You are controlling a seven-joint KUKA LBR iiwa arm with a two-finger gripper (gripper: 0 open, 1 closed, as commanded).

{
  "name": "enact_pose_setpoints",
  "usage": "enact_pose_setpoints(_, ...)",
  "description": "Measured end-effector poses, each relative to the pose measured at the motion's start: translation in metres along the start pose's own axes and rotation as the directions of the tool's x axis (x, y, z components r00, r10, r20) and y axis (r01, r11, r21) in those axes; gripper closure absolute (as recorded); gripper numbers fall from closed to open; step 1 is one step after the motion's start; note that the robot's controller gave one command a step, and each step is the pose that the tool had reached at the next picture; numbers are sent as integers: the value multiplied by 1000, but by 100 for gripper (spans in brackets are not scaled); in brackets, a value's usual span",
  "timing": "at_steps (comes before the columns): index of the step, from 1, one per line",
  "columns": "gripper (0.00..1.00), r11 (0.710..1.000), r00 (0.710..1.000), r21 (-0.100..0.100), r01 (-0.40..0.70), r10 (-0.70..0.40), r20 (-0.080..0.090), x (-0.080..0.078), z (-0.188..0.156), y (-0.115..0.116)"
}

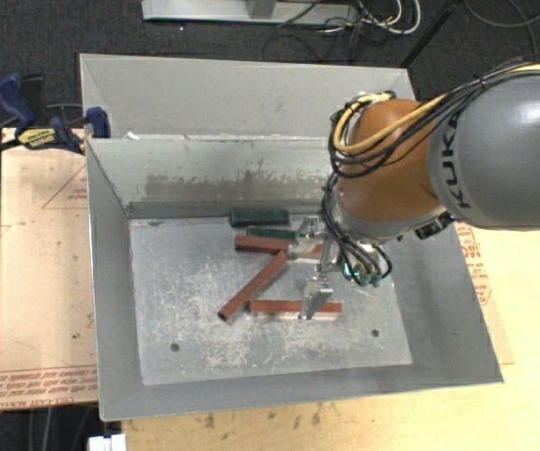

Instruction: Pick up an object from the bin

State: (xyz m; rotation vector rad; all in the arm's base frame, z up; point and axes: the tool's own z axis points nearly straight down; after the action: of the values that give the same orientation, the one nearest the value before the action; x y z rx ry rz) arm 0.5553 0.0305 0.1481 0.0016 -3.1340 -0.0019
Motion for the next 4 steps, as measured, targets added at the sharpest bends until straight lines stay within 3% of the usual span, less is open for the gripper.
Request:
enact_pose_setpoints(1, 0, 1000, 1000, 0, -1, 1, 8, -2, -4, 0)
enact_pose_setpoints(2, 0, 999, 999, -1, -44, 44, 15, -11, 51, 24)
enact_pose_setpoints(3, 0, 998, 998, -2, -55, 55, 25, -14, 55, 27)
enact_pose_setpoints(4, 0, 1000, 1000, -2, -22, 22, 20, -5, 47, 22)
